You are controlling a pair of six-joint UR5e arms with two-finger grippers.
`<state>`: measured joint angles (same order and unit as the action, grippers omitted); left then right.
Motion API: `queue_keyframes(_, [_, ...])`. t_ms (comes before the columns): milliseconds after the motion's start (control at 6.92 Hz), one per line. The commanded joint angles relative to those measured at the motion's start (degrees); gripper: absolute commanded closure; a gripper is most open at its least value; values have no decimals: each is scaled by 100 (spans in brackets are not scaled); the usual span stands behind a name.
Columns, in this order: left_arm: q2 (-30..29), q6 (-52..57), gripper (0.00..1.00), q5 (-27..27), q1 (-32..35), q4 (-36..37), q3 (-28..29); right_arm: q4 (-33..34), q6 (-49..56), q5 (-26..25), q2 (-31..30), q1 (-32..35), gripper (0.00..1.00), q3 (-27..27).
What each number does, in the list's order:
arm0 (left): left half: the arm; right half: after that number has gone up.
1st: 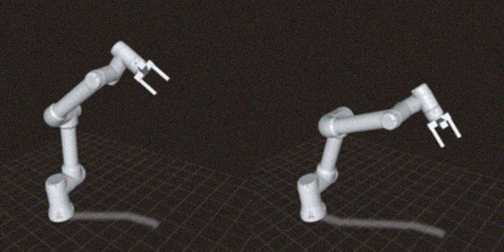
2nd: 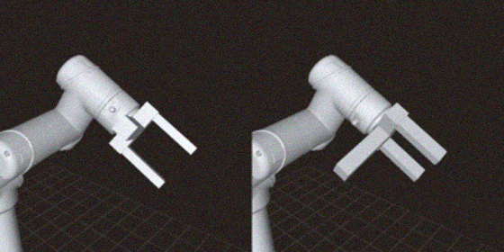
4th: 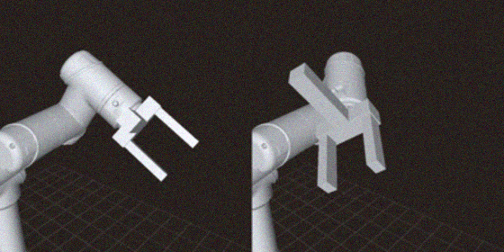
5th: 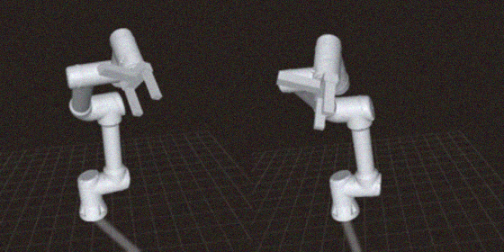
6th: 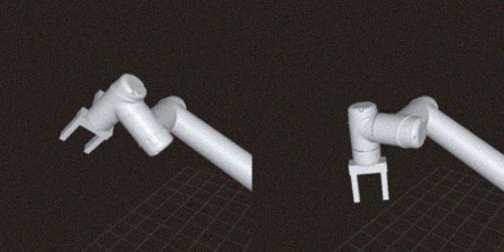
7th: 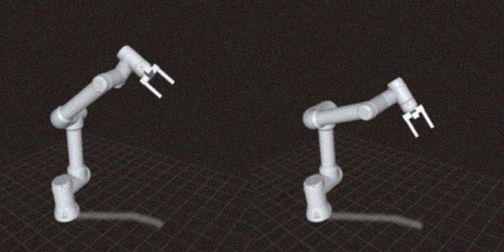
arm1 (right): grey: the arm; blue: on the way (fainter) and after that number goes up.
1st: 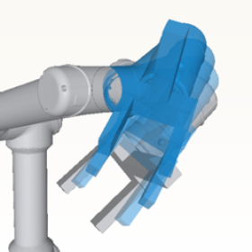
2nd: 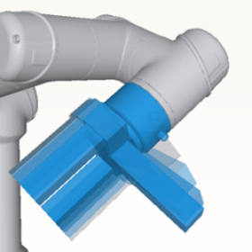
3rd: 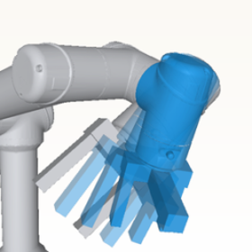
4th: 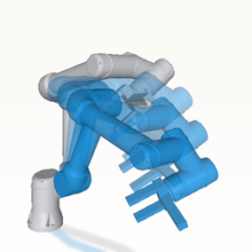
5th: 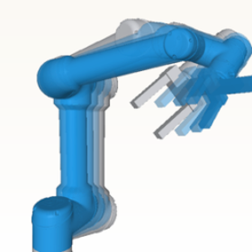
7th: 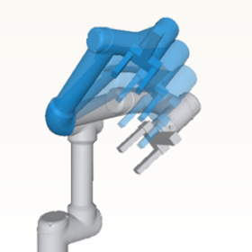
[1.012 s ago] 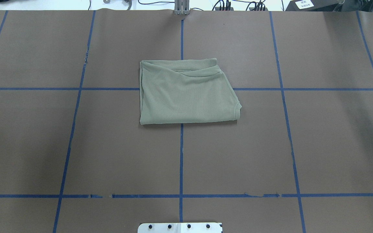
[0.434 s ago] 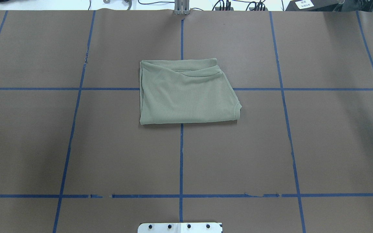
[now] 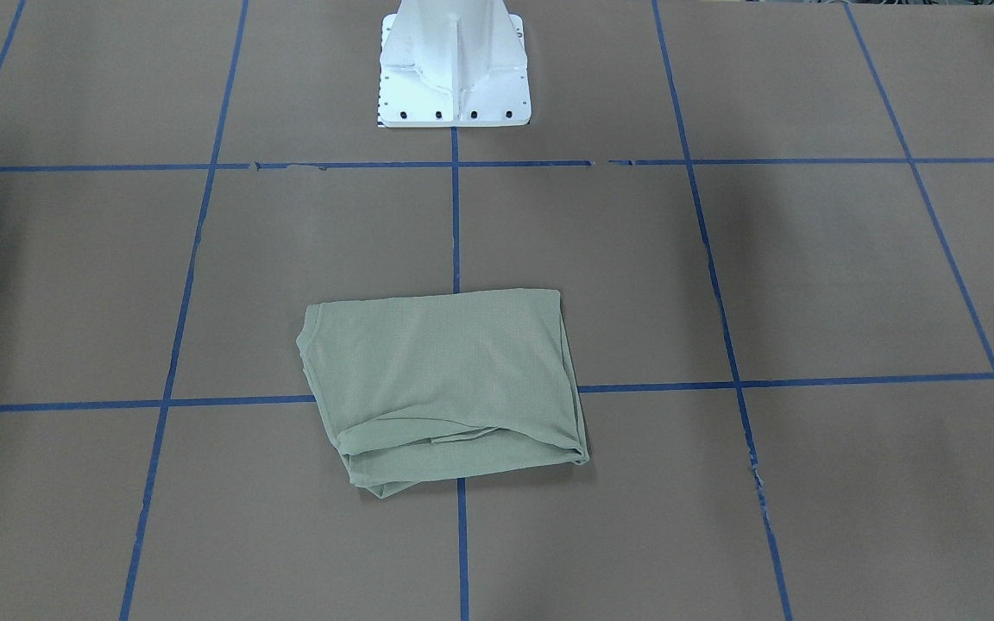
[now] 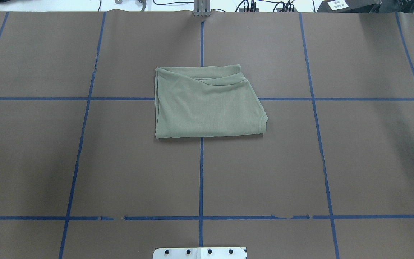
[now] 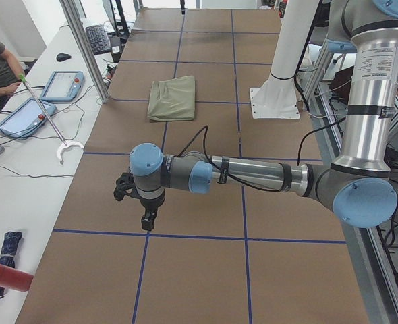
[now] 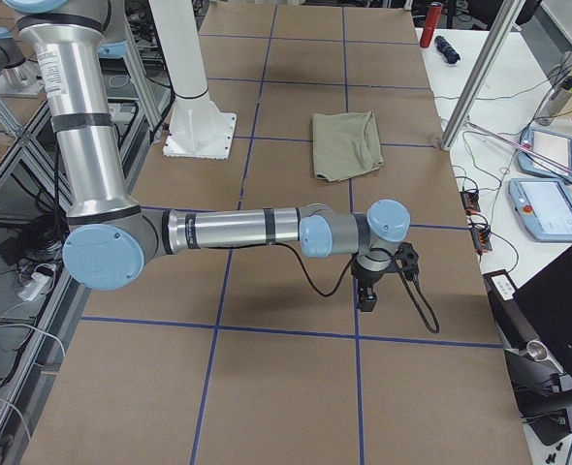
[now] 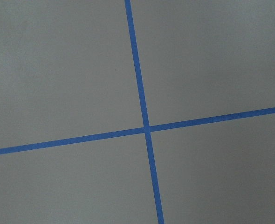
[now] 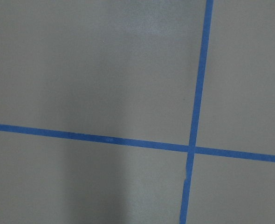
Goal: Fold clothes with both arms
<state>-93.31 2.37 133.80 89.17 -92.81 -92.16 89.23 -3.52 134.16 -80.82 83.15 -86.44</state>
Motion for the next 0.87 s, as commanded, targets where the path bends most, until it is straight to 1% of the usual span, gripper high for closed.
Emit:
queue_keyframes(0, [-3, 0, 0, 6, 3, 0, -21, -2, 0, -48, -30, -17, 0, -58])
queue_keyframes(723, [-20, 0, 0, 6, -5, -9, -30, -11, 9, -66, -30, -70, 0, -40])
